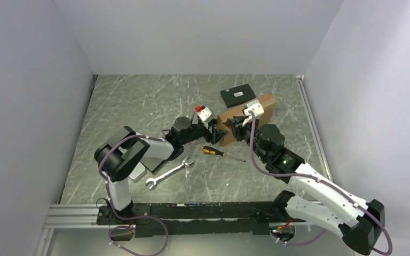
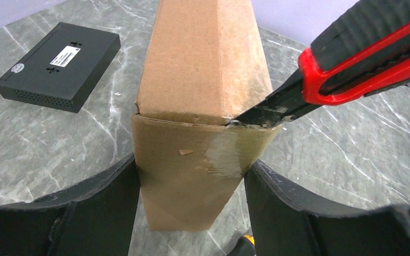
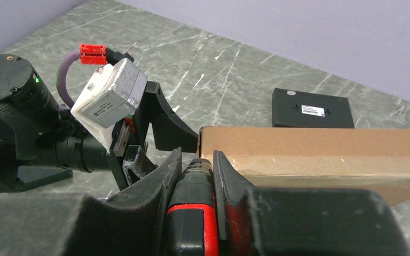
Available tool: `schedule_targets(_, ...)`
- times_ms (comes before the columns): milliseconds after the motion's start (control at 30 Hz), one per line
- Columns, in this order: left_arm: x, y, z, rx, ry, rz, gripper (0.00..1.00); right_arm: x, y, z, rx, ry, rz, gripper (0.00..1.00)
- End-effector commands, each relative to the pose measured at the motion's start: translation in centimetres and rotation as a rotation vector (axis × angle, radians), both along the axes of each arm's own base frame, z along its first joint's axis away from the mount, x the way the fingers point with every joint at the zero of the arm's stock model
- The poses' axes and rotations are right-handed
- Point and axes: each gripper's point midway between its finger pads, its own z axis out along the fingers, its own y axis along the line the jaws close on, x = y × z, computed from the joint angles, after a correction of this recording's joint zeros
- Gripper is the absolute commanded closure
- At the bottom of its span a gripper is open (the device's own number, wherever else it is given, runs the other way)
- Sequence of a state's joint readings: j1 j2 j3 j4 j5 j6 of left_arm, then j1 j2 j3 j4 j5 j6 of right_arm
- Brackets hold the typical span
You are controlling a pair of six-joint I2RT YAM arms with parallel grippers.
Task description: Unpack the express box
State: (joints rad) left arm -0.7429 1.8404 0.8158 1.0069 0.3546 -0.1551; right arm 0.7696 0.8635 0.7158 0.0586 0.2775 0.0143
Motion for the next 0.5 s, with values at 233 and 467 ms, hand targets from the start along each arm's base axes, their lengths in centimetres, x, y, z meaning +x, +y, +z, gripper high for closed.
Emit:
schedule_targets(233, 0.7, 0.7, 2.1, -0.018, -0.052, 0.040, 0.69, -0.4, -0.9, -3.1, -0.024, 0.002, -0.006, 1.00)
schedule_targets(467, 0.6, 0.5, 1.9, -0.017, -0.050, 0.034, 0.70, -0.1, -1.2, 0.3, 0.004, -0.052, -0.026, 1.00)
